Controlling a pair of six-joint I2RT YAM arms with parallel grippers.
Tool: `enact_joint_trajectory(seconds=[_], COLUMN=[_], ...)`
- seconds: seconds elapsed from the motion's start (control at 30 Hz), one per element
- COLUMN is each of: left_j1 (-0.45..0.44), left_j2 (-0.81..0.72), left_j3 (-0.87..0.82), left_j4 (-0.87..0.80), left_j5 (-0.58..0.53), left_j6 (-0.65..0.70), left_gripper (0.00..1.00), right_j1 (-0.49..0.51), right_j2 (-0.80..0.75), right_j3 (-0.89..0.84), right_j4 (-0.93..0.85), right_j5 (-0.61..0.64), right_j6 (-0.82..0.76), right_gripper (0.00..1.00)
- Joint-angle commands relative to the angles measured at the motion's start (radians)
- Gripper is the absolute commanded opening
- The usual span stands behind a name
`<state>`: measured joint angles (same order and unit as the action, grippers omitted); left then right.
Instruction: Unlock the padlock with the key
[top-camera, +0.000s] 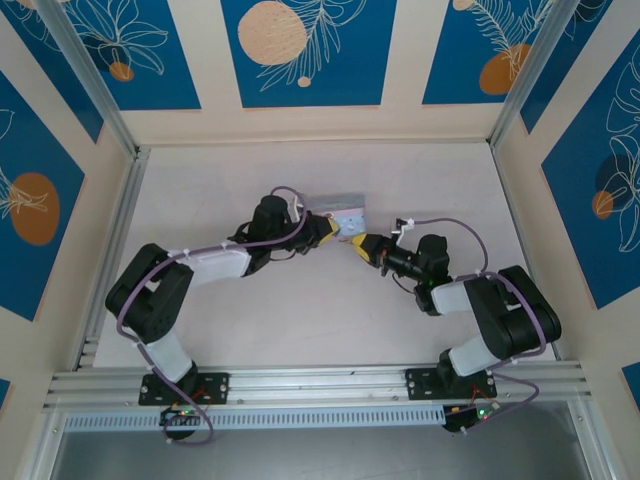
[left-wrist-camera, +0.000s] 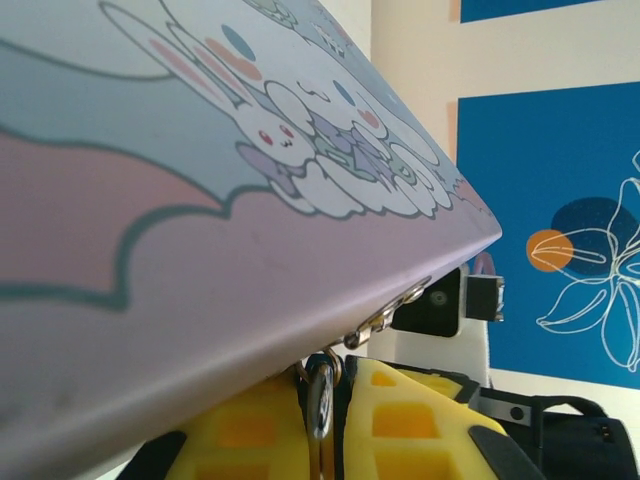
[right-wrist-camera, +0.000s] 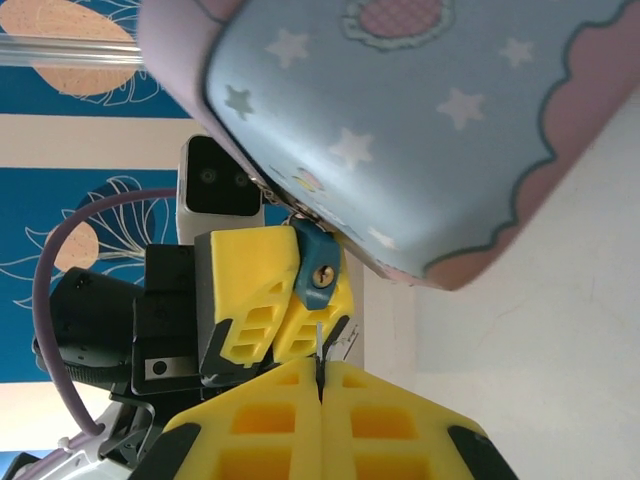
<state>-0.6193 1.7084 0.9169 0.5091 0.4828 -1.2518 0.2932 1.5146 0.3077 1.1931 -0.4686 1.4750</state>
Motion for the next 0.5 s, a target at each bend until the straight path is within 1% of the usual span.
enact_joint_trajectory(seconds=[0.0, 0.47], left_j1=[0.018, 0.024], left_j2=[-0.056, -0.061], left_j3=[0.005, -0.026], left_j4=[0.128, 0.154], left_j5=[0.03, 0.03], left_j6=[-0.019, -0.047], left_gripper=[0.0, 0.0], right_j1=[0.013, 0.039], right_j2=[0.031, 0.073], right_j3=[0.026, 0.047], right_j4=[0.069, 0.098], right_j5=[-0.002, 0.042], right_j6=[0.03, 0.054], right_gripper=[0.0, 0.0])
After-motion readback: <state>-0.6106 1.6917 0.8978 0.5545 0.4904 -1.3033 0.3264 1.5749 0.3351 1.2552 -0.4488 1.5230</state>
